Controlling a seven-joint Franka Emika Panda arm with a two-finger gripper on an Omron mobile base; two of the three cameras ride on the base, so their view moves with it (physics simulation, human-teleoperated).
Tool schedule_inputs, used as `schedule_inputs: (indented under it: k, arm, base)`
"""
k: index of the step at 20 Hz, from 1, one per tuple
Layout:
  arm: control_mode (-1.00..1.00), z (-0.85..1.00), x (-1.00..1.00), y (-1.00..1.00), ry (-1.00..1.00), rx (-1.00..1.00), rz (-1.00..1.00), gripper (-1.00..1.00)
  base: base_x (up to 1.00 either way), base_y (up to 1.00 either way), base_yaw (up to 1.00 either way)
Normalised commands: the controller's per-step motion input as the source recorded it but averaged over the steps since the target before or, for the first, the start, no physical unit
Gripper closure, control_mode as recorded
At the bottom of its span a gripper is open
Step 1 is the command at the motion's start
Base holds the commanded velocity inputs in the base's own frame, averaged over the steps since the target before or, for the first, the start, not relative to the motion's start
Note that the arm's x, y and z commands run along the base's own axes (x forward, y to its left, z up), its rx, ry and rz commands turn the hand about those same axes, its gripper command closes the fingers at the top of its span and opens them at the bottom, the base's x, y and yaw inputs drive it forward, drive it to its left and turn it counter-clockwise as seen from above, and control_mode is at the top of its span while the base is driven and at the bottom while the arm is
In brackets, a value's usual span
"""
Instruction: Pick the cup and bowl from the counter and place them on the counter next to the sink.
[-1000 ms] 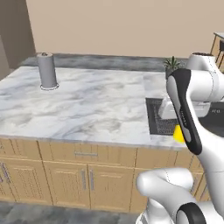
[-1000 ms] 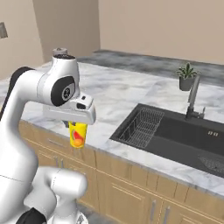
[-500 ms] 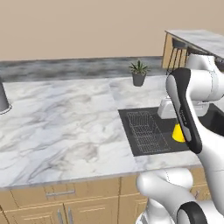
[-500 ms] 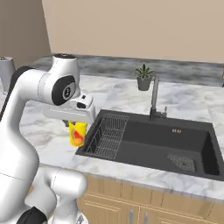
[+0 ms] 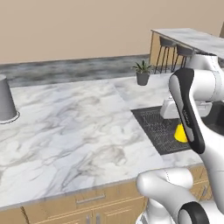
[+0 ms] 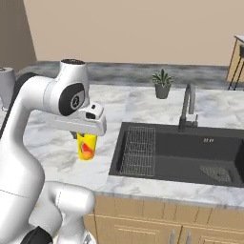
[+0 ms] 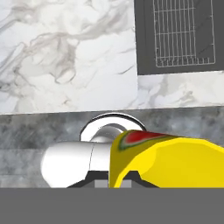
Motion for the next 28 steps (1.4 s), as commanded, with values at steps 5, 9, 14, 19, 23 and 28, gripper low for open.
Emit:
schedule_inputs:
  k: [5,9,14,19,23,28]
  arm:
    - [1.0,0.0,0.0,0.0,0.0,0.0,0.0,1.0]
    - [1.0,0.0,0.0,0.0,0.0,0.0,0.0,1.0]
    - [1.0,0.0,0.0,0.0,0.0,0.0,0.0,1.0]
    - [1.0,0.0,0.0,0.0,0.0,0.0,0.0,1.0]
    - [1.0,0.0,0.0,0.0,0.0,0.0,0.0,1.0]
    - [1.0,0.0,0.0,0.0,0.0,0.0,0.0,1.0]
  base:
    - [0.32,0.82,-0.08]
    - [1.0,0.15,-0.01]
    - [1.0,-0.08,0.02]
    - [0.39,-0.09,0.04]
    - [0.0,0.0,0.0]
    - [0.0,0.0,0.0]
